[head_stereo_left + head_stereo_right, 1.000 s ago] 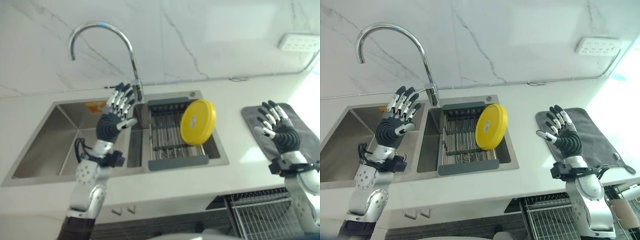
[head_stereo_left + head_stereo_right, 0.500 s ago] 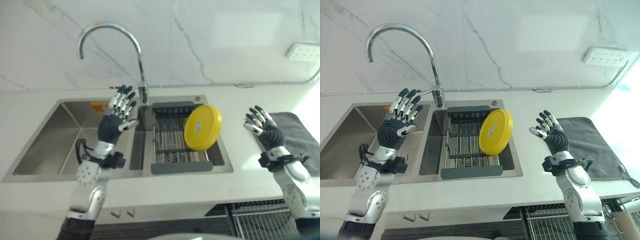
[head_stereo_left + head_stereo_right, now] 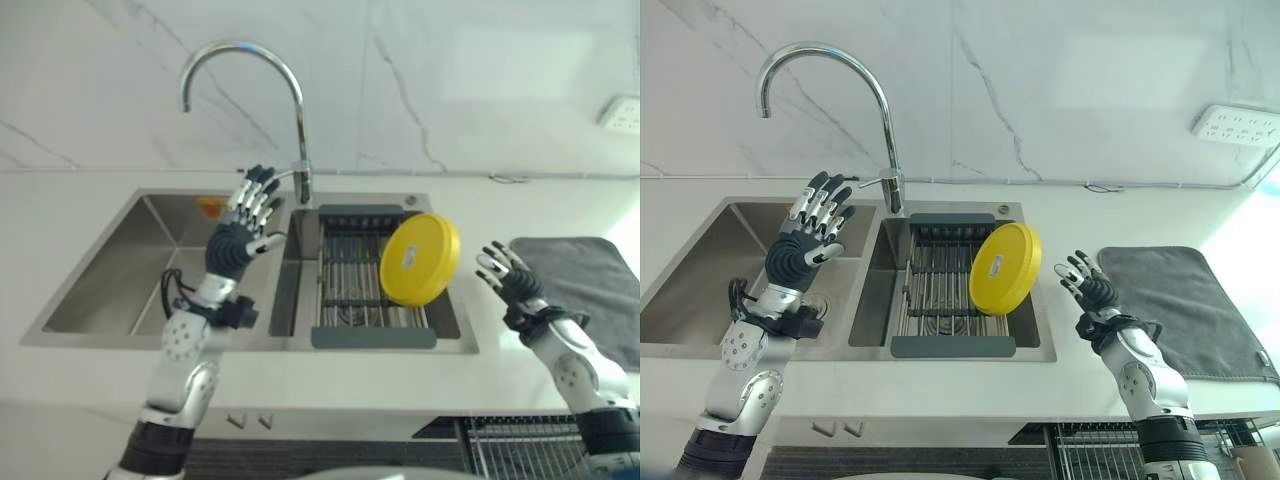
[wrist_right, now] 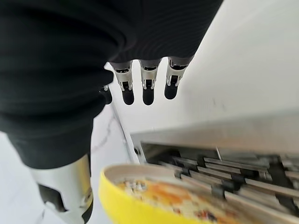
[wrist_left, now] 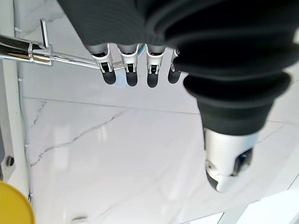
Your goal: Place the dishes in the dishwasher.
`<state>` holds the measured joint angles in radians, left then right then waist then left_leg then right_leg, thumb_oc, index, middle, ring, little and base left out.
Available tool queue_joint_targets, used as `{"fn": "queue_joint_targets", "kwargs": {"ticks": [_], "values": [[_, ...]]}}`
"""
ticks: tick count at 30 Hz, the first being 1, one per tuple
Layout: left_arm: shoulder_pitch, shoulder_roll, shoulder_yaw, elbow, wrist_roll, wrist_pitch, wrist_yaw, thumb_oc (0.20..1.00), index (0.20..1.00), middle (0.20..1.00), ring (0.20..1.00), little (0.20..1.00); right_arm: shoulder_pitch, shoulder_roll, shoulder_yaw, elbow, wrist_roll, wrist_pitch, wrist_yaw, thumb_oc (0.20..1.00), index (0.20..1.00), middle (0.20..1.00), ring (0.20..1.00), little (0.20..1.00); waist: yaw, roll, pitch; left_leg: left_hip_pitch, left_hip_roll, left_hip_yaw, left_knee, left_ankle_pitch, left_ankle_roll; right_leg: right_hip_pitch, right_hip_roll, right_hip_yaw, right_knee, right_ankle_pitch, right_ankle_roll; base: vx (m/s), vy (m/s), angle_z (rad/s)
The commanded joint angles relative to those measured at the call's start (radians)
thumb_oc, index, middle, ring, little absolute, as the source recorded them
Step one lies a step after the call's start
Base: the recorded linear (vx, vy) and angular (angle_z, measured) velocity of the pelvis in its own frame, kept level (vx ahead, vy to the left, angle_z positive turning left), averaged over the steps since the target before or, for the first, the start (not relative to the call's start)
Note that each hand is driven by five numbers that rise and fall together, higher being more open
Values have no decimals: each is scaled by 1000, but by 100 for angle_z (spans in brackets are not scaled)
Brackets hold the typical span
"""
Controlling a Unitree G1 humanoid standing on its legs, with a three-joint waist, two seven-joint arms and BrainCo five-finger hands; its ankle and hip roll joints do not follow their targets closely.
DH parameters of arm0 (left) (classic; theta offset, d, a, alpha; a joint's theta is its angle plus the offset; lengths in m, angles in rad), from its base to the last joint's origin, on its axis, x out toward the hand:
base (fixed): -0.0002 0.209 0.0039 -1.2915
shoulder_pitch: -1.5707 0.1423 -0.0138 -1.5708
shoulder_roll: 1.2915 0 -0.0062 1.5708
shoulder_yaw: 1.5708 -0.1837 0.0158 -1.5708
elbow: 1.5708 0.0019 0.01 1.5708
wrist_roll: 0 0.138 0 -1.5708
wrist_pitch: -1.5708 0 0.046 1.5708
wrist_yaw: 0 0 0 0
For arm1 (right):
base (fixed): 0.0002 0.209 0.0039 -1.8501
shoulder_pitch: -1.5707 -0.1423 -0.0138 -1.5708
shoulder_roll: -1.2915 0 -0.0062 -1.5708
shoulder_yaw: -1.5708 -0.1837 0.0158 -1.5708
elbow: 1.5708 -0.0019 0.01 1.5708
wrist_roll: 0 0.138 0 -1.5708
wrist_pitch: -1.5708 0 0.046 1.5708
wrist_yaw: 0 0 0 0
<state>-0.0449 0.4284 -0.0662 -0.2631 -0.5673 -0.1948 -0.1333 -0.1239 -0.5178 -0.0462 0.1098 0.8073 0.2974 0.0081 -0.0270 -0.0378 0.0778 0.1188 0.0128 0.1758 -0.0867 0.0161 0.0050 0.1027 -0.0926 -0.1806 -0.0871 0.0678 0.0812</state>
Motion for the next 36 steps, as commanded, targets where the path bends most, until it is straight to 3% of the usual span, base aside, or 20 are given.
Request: {"fn": "queue_joint_targets", "kwargs": {"ticks": [1,25,36], "values": [[-75,36,-15,23,16,-43,4,1000,1000,1000,1000,1000,-115,-8,-15,9,57,-24,19,1000,1000,1000,1000,1000,19,-18,-31,7,-3,-7,-1,-17,-12,5,-4,-30,35,1,27,0,0,0],[-81,48,-19,34,19,-35,24,1000,1000,1000,1000,1000,-173,-21,25,57,98,32,46,1000,1000,1000,1000,1000,33,-17,-30,11,-4,-12,-1,-18,-13,14,-3,-45,30,-2,24,0,-2,2],[-84,50,-24,34,4,-20,31,1000,1000,1000,1000,1000,-205,-32,52,92,98,96,48,1000,1000,1000,1000,1000,41,-18,-26,13,-7,-19,-1,-18,-13,18,-2,-50,34,-7,21,2,0,1]]}}
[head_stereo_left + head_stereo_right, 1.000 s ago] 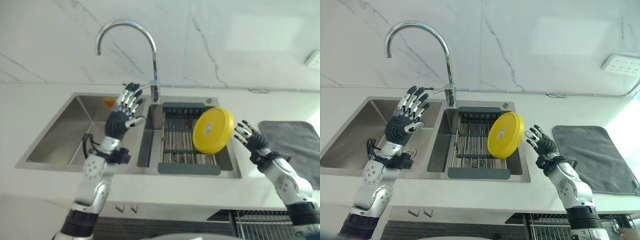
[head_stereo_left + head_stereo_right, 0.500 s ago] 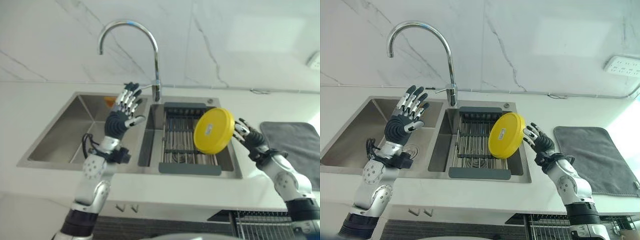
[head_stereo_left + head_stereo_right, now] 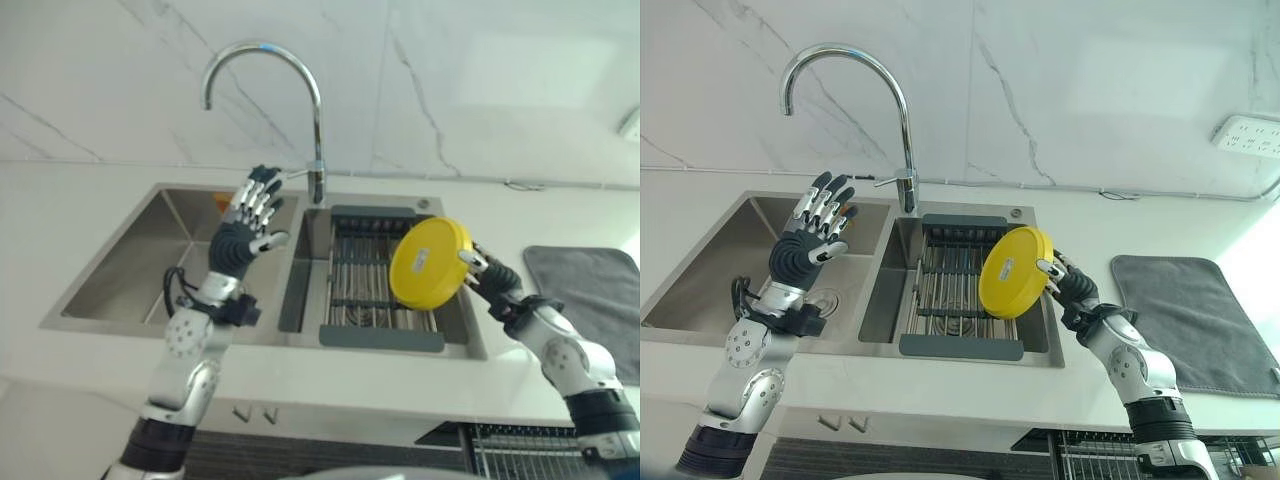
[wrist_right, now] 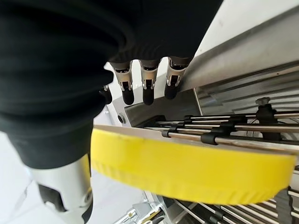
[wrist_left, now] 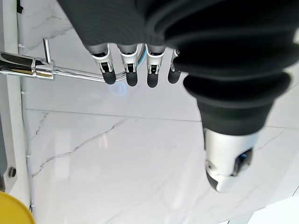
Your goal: Place the dishes in the dishwasher.
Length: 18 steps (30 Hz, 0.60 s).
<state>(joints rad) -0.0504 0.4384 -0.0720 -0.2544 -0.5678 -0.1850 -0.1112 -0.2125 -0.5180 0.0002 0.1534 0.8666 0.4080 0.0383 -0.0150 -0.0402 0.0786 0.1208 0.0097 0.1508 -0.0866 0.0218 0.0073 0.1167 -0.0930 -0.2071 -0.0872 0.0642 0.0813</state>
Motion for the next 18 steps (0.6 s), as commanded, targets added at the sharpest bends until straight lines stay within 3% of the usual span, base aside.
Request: {"fn": "queue_joint_targets", "kwargs": {"ticks": [1,18], "values": [[-76,40,-17,23,4,-29,9,1000,1000,1000,1000,1000,-115,-33,6,53,39,-15,20,1000,1000,1000,1000,1000,30,-15,-26,11,-4,6,-1,-24,-15,4,-1,-25,35,-5,21,0,0,0],[-94,48,-32,29,0,-17,25,1000,1000,1000,1000,1000,-179,-42,37,130,44,15,6,1000,1000,1000,1000,1000,41,-13,-21,14,-9,-2,-1,-26,-12,5,-2,-28,43,-9,20,0,0,0]]}}
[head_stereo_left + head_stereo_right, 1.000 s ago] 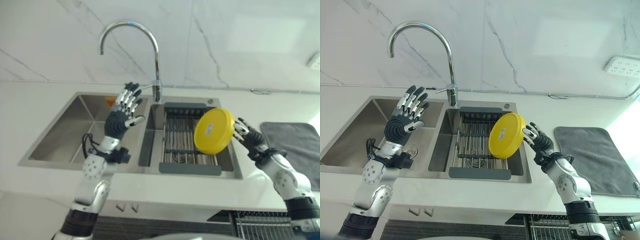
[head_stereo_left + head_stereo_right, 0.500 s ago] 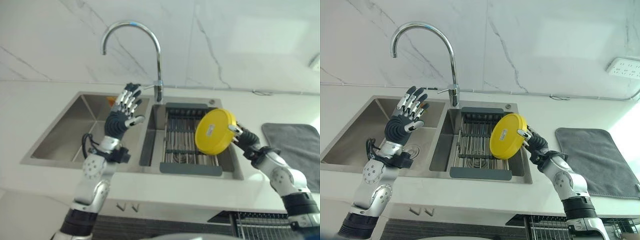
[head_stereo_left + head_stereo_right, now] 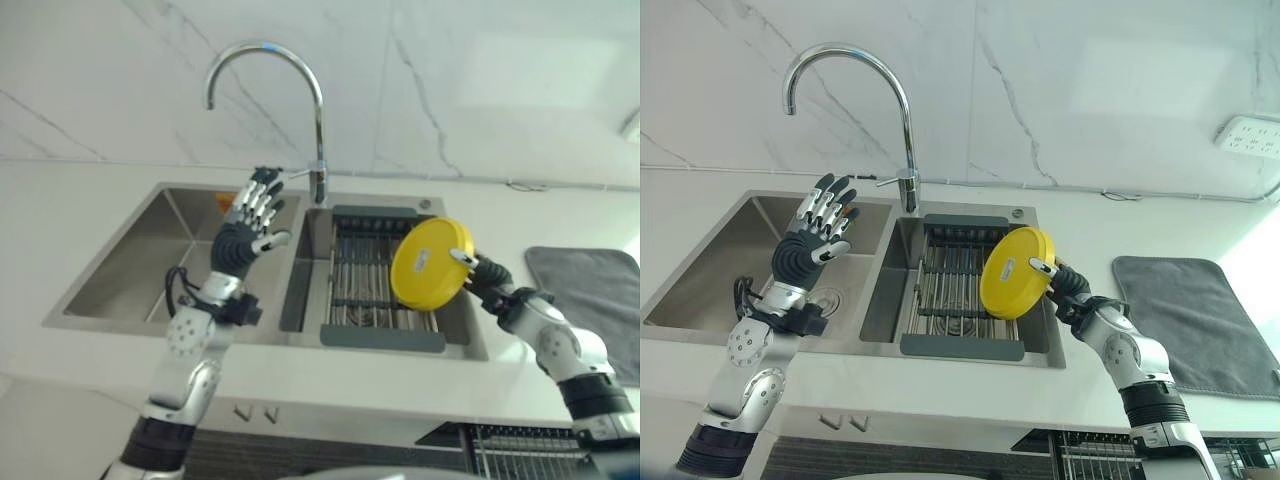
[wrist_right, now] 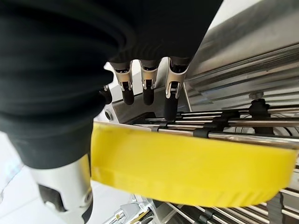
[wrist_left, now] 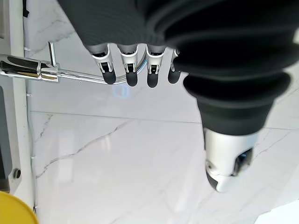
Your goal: Place the dishes in the dishwasher.
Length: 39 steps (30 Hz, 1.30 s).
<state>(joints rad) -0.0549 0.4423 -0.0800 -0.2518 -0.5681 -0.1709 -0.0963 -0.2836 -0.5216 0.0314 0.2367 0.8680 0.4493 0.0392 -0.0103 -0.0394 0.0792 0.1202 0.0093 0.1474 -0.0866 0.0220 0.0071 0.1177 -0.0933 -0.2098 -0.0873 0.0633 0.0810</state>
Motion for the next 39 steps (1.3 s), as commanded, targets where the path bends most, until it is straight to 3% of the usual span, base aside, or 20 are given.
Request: {"fn": "queue_joint_targets", "kwargs": {"ticks": [1,15,16,17,19,20,26,31,39], "values": [[-90,44,-24,25,2,-30,11,1000,1000,1000,1000,1000,-110,-38,8,46,43,-24,4,1000,1000,1000,1000,1000,37,-14,-21,15,-9,2,-1,-27,-11,4,-2,-26,44,-9,19,0,0,0],[-94,43,-31,26,-4,-8,18,1000,1000,1000,1000,1000,-163,-41,39,91,19,-2,7,1000,1000,1000,1000,1000,49,-13,-17,19,-12,-7,-1,-27,-10,7,-1,-33,53,-15,16,4,1,2],[-95,44,-33,27,-4,-8,21,1000,1000,1000,1000,1000,-167,-41,42,93,18,0,6,884,884,884,884,884,50,-13,-16,19,-12,-7,-1,-27,-10,7,-1,-33,53,-16,16,0,0,0],[-96,44,-33,27,-5,-5,22,1000,1000,1000,1000,1000,-170,-41,45,97,15,5,4,683,683,683,683,683,51,-13,-16,19,-12,-7,-1,-27,-10,7,-1,-34,52,-16,16,0,0,0],[-96,46,-35,27,-8,-1,22,1000,1000,1000,1000,1000,-180,-42,56,113,-6,11,3,482,482,482,482,482,55,-13,-17,18,-13,-10,-1,-27,-10,8,-1,-35,51,-17,15,5,1,2],[-96,47,-35,28,-10,0,20,1000,1000,1000,1000,1000,-190,-42,63,122,-26,15,-1,200,200,200,200,200,58,-14,-17,18,-13,-11,-1,-27,-10,9,-1,-37,50,-17,14,4,2,5],[-103,48,-45,29,-3,7,31,1000,1000,1000,1000,1000,-213,-43,89,140,-76,21,-19,200,200,200,200,200,60,-14,-14,20,-12,-10,-1,-27,-10,12,0,-38,51,-18,13,-2,0,3],[-109,50,-51,33,2,4,34,1000,1000,1000,1000,1000,-223,-38,88,140,-90,-16,-61,200,200,200,200,200,58,-9,-15,22,-9,-7,-1,-28,-9,11,1,-35,55,-22,12,0,0,0],[-114,46,-50,39,5,0,17,1000,1000,1000,1000,1000,-183,-5,31,107,40,-84,-108,200,200,200,200,200,45,-1,-23,25,0,3,-1,-28,-14,16,12,-28,47,-23,7,-34,-48,0]]}}
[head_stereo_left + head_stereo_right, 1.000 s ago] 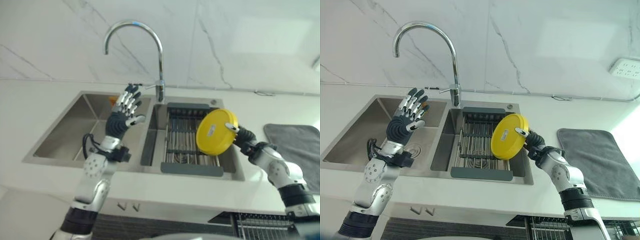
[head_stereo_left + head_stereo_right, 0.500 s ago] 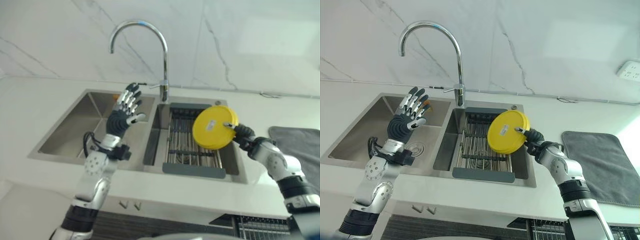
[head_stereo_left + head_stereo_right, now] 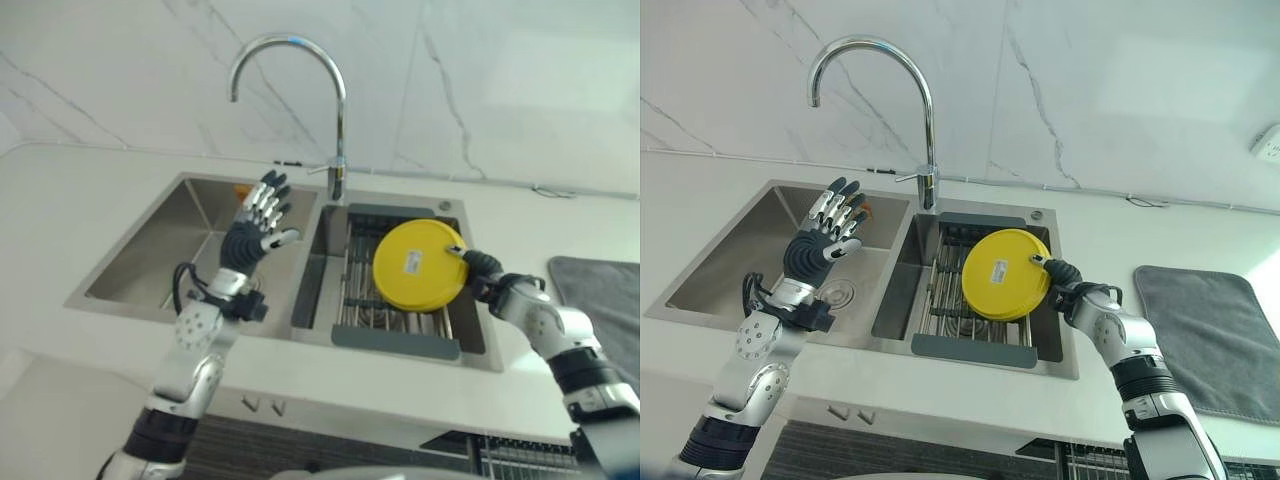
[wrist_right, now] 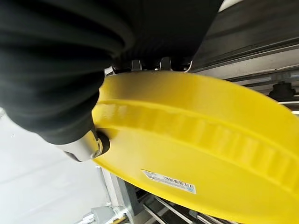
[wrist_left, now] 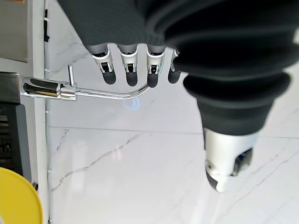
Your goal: Place the dishes in the dishwasher.
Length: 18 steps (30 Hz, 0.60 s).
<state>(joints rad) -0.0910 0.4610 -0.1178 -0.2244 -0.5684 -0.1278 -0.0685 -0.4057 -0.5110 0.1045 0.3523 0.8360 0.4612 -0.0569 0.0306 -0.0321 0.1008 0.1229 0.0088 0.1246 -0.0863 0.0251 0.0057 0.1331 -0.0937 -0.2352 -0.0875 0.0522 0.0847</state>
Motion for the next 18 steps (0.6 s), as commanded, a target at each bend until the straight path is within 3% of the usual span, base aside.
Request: {"fn": "queue_joint_targets", "kwargs": {"ticks": [1,9,11,12,14,18], "values": [[-78,27,-11,14,3,-42,-14,1000,1000,1000,1000,1000,-51,-11,-51,-11,91,-104,-7,200,200,200,200,200,1,-8,-47,22,3,28,-1,-30,-14,2,14,-2,45,-12,2,-47,-83,0],[-16,22,36,23,-7,-66,-73,1000,1000,1000,1000,1000,111,66,-161,-178,342,-209,57,200,200,200,200,200,-32,2,-61,24,28,73,-1,-8,-33,7,36,13,10,3,-7,-45,-131,1],[18,14,55,5,-25,-82,-95,1000,1000,1000,1000,1000,166,71,-198,-234,383,-236,75,200,200,200,200,200,-34,3,-58,15,26,57,8,9,-34,-5,36,35,12,14,-14,-80,30,1],[69,7,82,-6,-21,-123,-101,1000,1000,1000,1000,1000,188,75,-219,-268,418,-255,104,200,200,200,200,200,-27,-8,-47,-25,14,-26,119,-20,-41,-18,28,95,21,22,-26,-116,118,-10],[104,-3,110,-26,-10,-140,-97,1000,1000,1000,1000,1000,207,94,-240,-309,456,-275,133,200,200,200,200,200,-18,-19,-34,-75,-6,-115,224,-26,-36,-35,17,147,34,33,-30,-112,272,-44],[121,4,144,-44,-15,-143,-131,1000,1000,1000,1000,1000,282,162,-300,-430,473,-313,138,200,200,200,200,200,-61,2,-25,-29,-19,-111,128,-61,-5,-108,-14,178,108,48,14,-66,338,-70]]}}
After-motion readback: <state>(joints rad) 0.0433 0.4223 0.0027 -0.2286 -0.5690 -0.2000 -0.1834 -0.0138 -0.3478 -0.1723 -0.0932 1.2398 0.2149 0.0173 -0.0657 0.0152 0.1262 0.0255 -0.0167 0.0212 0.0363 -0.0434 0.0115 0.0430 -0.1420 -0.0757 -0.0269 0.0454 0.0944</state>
